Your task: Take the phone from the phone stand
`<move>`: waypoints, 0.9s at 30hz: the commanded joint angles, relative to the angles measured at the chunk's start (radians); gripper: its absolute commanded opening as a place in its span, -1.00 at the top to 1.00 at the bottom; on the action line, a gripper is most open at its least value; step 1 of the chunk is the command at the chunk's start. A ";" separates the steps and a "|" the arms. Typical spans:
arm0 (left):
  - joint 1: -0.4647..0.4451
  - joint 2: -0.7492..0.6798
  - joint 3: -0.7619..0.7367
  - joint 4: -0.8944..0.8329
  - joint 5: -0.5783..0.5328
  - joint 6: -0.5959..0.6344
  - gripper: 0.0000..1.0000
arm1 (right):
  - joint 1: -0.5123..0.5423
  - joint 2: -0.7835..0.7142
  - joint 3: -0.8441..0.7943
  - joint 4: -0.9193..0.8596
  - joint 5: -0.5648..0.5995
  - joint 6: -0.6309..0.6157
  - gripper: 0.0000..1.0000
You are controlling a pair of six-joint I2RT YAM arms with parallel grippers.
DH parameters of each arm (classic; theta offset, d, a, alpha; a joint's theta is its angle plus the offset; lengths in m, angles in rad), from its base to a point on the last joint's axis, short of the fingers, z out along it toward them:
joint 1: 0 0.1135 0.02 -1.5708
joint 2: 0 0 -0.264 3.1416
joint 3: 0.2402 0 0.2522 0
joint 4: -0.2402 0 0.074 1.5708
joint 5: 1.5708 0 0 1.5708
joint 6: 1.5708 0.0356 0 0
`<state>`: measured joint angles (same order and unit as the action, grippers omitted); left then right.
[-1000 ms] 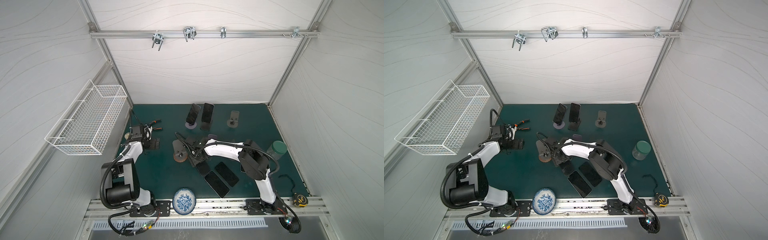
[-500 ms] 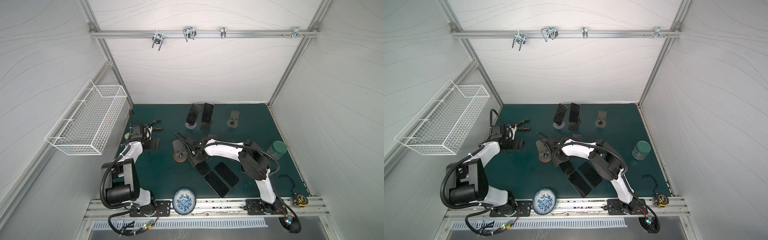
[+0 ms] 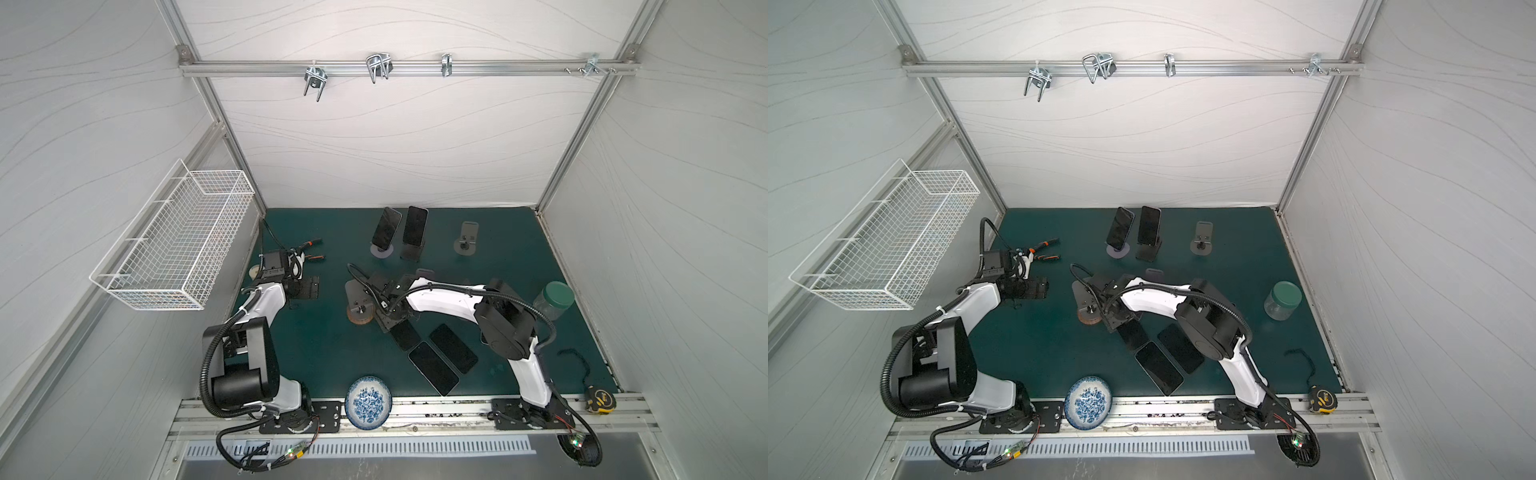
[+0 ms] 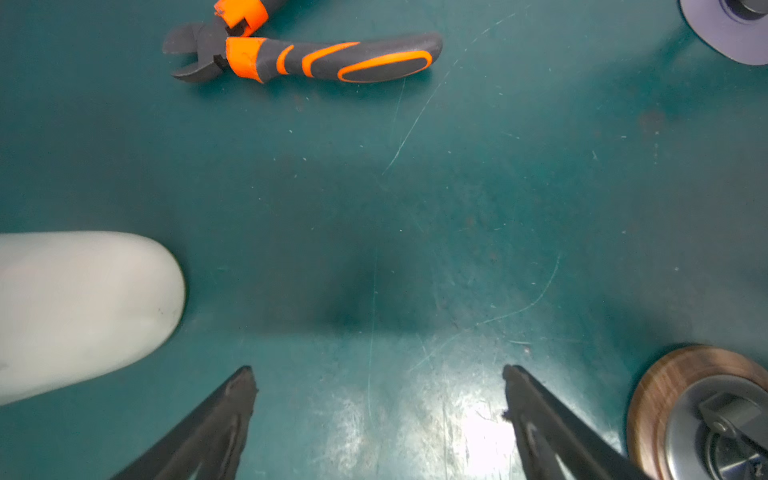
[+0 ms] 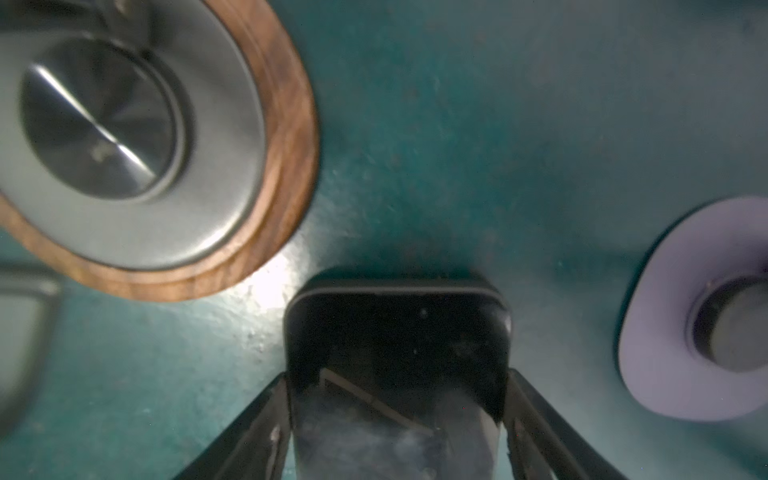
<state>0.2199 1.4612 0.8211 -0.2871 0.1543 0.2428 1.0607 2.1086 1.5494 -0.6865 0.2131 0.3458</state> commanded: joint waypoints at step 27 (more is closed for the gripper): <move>-0.002 -0.013 0.022 0.025 0.010 0.012 -0.89 | -0.008 0.007 -0.022 0.020 0.011 -0.116 -0.54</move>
<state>0.2199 1.4612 0.8211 -0.2871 0.1543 0.2428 1.0595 2.1078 1.5467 -0.6662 0.2092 0.2413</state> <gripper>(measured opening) 0.945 0.766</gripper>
